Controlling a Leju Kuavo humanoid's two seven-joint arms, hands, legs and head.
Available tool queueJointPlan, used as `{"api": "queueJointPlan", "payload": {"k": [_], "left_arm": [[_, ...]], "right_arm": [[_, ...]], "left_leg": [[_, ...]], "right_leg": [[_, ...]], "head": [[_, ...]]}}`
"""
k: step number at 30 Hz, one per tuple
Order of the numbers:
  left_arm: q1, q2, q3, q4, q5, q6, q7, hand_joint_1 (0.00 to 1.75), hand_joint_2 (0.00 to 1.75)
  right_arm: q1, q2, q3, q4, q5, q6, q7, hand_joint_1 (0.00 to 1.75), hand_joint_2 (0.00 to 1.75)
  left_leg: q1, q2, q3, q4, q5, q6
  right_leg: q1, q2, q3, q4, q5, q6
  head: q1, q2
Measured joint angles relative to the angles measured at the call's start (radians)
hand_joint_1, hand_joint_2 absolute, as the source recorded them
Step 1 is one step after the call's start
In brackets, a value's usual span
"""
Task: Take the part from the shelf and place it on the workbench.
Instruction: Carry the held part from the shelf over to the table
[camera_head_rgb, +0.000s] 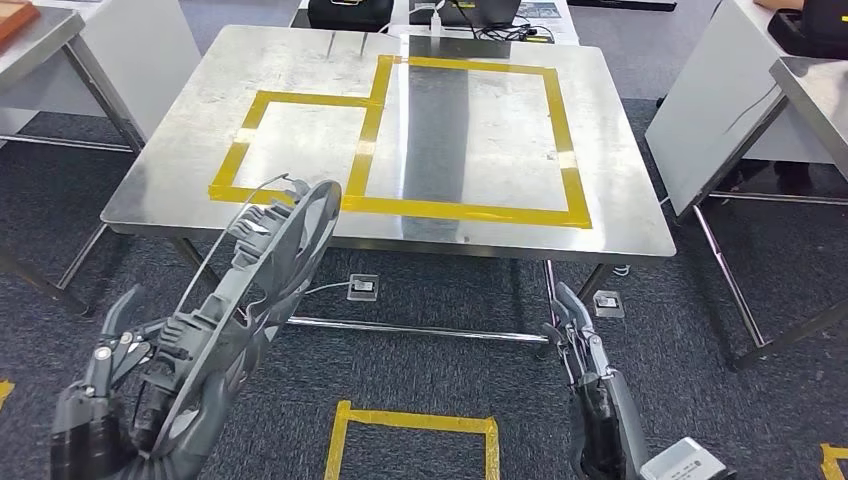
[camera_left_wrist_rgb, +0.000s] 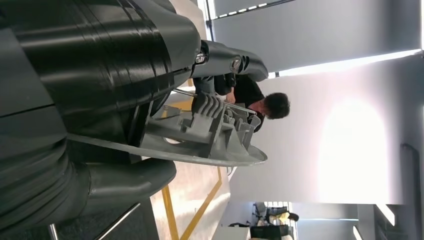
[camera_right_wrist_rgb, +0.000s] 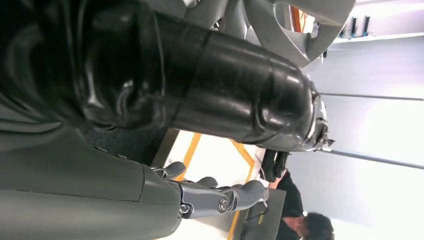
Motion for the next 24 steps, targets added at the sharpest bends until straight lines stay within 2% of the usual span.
{"api": "queueJointPlan", "payload": {"k": [2,4,5,6,8,9,10,11,13,14,15,17,19,20,21,24], "left_arm": [[-0.001,0.0,0.0,0.0,0.0,0.0,0.0,1.75,1.75],[-0.001,0.0,0.0,0.0,0.0,0.0,0.0,1.75,1.75],[-0.001,-0.001,0.0,0.0,0.0,0.0,0.0,1.75,1.75],[-0.001,-0.001,0.0,0.0,0.0,0.0,0.0,1.75,1.75],[0.0,-0.001,0.0,0.0,0.0,0.0,0.0,1.75,1.75],[0.0,-0.001,0.0,0.0,0.0,0.0,0.0,1.75,1.75],[0.0,-0.001,0.0,0.0,0.0,0.0,0.0,1.75,1.75],[0.0,-0.001,0.0,0.0,0.0,0.0,0.0,1.75,1.75],[0.0,-0.001,0.0,0.0,0.001,0.0,0.0,1.75,1.75],[0.0,-0.001,0.0,0.0,0.004,-0.001,0.0,1.75,1.75],[0.0,-0.001,0.0,0.0,0.01,-0.001,-0.001,1.75,1.75],[0.0,-0.001,0.0,0.0,0.023,-0.002,-0.003,1.75,1.75],[0.001,0.001,0.0,-0.001,0.031,-0.002,-0.005,1.75,1.75],[0.002,0.003,-0.001,-0.001,0.032,-0.002,-0.005,1.75,1.75],[0.003,0.005,-0.001,-0.002,0.033,-0.001,-0.007,1.75,1.75],[0.009,0.009,-0.001,-0.002,0.037,-0.001,-0.013,1.75,1.75]], "right_arm": [[0.001,0.0,0.0,0.0,0.0,0.0,0.0,0.0,0.0],[0.001,0.0,0.0,-0.002,0.0,0.0,0.0,0.0,0.0],[0.0,0.0,0.0,-0.002,0.0,0.0,0.0,0.0,0.0],[0.0,0.0,0.0,-0.002,0.0,0.0,0.0,0.0,0.0],[-0.001,0.0,0.0,-0.002,0.0,0.0,0.0,0.0,0.0],[-0.001,0.0,0.0,-0.002,0.0,0.0,0.0,0.0,0.0],[-0.001,0.0,0.0,-0.002,0.0,0.0,0.0,0.0,0.0],[0.0,0.0,0.0,-0.002,0.0,0.0,0.0,0.0,0.0],[-0.001,0.0,0.0,-0.003,0.001,0.0,0.001,0.0,0.0],[-0.001,0.0,0.0,-0.003,0.005,-0.002,0.007,0.0,0.0],[-0.001,0.0,0.0,-0.003,0.012,-0.004,0.016,0.0,0.0],[0.004,0.0,0.0,-0.003,0.029,-0.012,0.036,0.0,0.0],[0.01,0.0,0.0,-0.004,0.037,-0.019,0.044,0.0,0.0],[0.012,0.0,0.0,-0.004,0.039,-0.022,0.045,0.0,0.0],[0.012,0.0,0.0,-0.004,0.04,-0.024,0.045,0.0,0.0],[0.013,0.0,0.0,-0.002,0.041,-0.027,0.044,0.0,0.0]], "left_leg": [[-0.002,0.008,0.006,-0.002,0.0,0.009],[0.0,0.02,0.009,-0.007,0.003,0.019],[0.002,0.027,0.011,-0.009,0.004,0.023],[0.002,0.034,0.012,-0.01,0.003,0.026],[0.0,0.049,0.012,-0.01,0.0,0.031],[-0.002,0.056,0.012,-0.01,-0.001,0.032],[-0.004,0.062,0.013,-0.01,-0.002,0.032],[-0.006,0.068,0.015,-0.01,-0.004,0.032],[-0.01,0.076,0.021,-0.011,-0.007,0.032],[-0.012,0.08,0.022,-0.011,-0.009,0.03],[-0.012,0.083,0.022,-0.012,-0.01,0.026],[-0.011,0.089,0.022,-0.014,-0.009,0.016],[-0.009,0.088,0.02,-0.011,-0.015,0.006],[-0.009,0.079,0.014,0.005,-0.026,0.003],[-0.009,0.069,-0.003,0.04,-0.045,0.001],[-0.008,0.048,-0.104,0.229,-0.118,-0.006]], "right_leg": [[-0.004,0.011,-0.008,0.002,0.001,0.011],[-0.004,-0.011,-0.022,0.022,-0.01,0.022],[-0.004,-0.03,-0.039,0.053,-0.027,0.026],[-0.005,-0.052,-0.066,0.107,-0.053,0.031],[-0.01,-0.07,-0.132,0.24,-0.105,0.038],[-0.012,-0.073,-0.156,0.285,-0.115,0.04],[-0.012,-0.073,-0.162,0.294,-0.108,0.039],[-0.012,-0.074,-0.147,0.259,-0.081,0.036],[-0.006,-0.084,-0.077,0.119,-0.018,0.019],[0.0,-0.092,-0.045,0.055,0.001,0.01],[0.005,-0.099,-0.024,0.018,0.006,0.001],[0.013,-0.1,-0.015,-0.001,0.003,-0.009],[0.009,-0.091,-0.002,-0.019,0.01,-0.015],[0.006,-0.088,0.007,-0.029,0.014,-0.019],[0.002,-0.086,0.016,-0.037,0.017,-0.022],[0.002,-0.076,0.018,-0.037,0.015,-0.028]], "head": [[0.002,0.0],[0.008,0.0],[0.013,0.0],[0.021,0.0],[0.032,0.0],[0.036,0.0],[0.039,0.0],[0.043,0.0],[0.049,0.0],[0.049,0.0],[0.049,0.0],[0.051,0.0],[0.054,0.0],[0.051,0.0],[0.046,0.0],[0.026,0.0]]}}
